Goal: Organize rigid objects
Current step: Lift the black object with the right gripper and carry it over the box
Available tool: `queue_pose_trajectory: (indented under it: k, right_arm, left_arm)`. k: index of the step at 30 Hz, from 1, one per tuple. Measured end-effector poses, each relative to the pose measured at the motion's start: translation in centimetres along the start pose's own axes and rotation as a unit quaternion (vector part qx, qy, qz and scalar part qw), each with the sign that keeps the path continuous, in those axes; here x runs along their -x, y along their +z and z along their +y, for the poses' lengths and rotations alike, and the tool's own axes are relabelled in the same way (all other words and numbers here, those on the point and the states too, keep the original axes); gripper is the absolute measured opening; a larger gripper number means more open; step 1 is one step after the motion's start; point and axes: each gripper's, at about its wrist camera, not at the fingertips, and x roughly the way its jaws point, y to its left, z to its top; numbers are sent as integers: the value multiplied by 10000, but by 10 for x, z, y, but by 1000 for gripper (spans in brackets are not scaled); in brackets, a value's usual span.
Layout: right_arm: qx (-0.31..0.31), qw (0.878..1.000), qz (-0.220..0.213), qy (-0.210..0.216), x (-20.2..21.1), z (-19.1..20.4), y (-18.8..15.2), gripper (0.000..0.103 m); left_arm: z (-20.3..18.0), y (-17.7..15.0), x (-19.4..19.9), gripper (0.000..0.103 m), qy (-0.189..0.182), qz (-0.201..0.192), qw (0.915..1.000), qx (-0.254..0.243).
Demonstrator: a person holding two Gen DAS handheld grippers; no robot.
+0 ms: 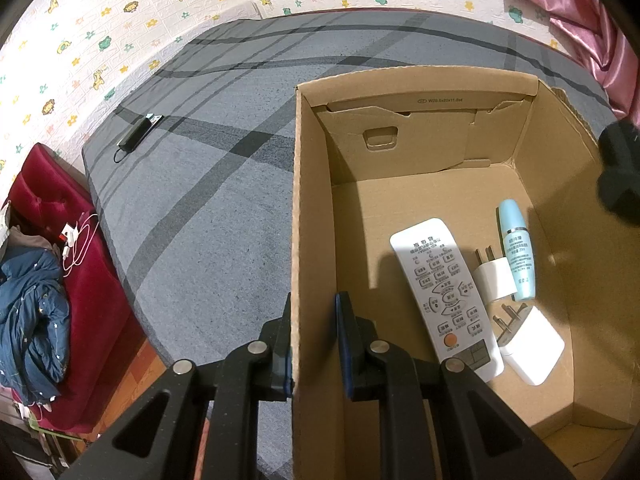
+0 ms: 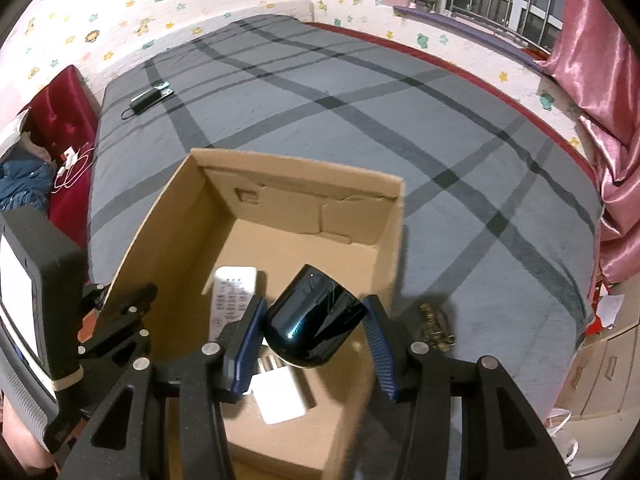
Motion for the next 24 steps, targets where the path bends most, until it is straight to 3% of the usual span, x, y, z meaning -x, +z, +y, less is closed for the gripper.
queue_pose_trajectory:
  k: [16,24]
  right_arm:
    - [29,9989,453,91,-51,25,-12,53]
    - [169,9986,502,70,-55,32,-10,53]
  left_arm:
    - [-1,-1,-1,18,-29,-3,10000,21]
    - [-1,-1,-1,18,-25,0,10000,42]
